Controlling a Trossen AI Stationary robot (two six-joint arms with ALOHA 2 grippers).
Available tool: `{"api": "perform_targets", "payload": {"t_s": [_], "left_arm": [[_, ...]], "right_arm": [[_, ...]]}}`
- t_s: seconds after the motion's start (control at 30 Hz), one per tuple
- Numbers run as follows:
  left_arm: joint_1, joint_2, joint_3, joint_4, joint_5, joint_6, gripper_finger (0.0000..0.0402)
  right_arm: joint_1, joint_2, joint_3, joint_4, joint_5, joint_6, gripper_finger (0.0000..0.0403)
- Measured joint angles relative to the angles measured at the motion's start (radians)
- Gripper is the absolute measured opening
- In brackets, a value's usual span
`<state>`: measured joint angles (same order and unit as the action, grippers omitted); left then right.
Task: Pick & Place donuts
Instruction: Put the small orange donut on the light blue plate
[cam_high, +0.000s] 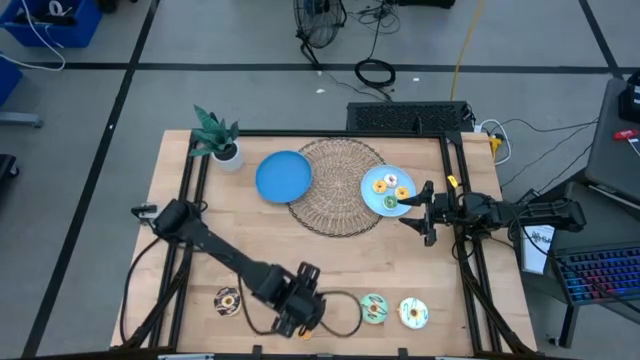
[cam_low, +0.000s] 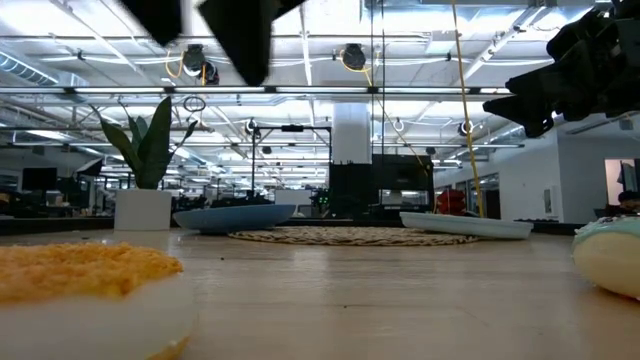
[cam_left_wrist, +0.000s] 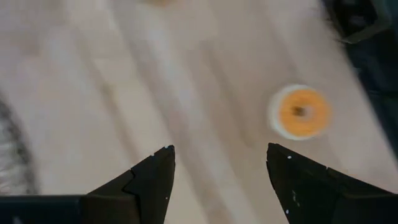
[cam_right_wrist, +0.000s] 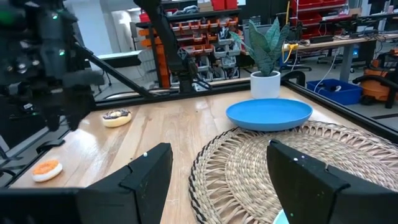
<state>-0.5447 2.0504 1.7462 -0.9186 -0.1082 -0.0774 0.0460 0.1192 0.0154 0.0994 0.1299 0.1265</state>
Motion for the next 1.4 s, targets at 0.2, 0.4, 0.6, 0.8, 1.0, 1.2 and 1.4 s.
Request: {"api": "perform_targets", "payload": {"t_s": [0.2, 0.4, 0.6, 0.8, 1.0, 1.2, 1.4], "left_arm": [[-0.058, 0.023, 0.0, 0.019, 0.04, -0.012, 0.0254], [-0.097, 0.034, 0.001, 0.096, 0.02, -0.037, 0.0246], [-0.128, 0.083, -0.001, 0.144, 0.011, -0.033, 0.0243], [-0.128, 0.141, -0.002, 0.158, -0.017, -0.011, 0.0244], [-0.122, 0.176, -0.002, 0.174, -0.023, -0.015, 0.0243], [-0.123, 0.183, -0.002, 0.183, -0.02, -0.041, 0.0243], [-0.12, 0.175, -0.002, 0.188, -0.024, -0.007, 0.0244]], "right_arm": [[0.0, 0.0, 0.0, 0.0, 0.0, 0.0, 0.0242], [0.0, 0.0, 0.0, 0.0, 0.0, 0.0, 0.0242], [0.0, 0.0, 0.0, 0.0, 0.0, 0.0, 0.0242], [0.0, 0.004, 0.0, -0.001, 0.0, 0.0, 0.0242], [0.0, 0.004, 0.0, 0.0, 0.0, 0.0, 0.0242], [0.0, 0.004, 0.0, 0.0, 0.0, 0.0, 0.0242], [0.0, 0.004, 0.0, 0.0, 0.0, 0.0, 0.0242]]}}
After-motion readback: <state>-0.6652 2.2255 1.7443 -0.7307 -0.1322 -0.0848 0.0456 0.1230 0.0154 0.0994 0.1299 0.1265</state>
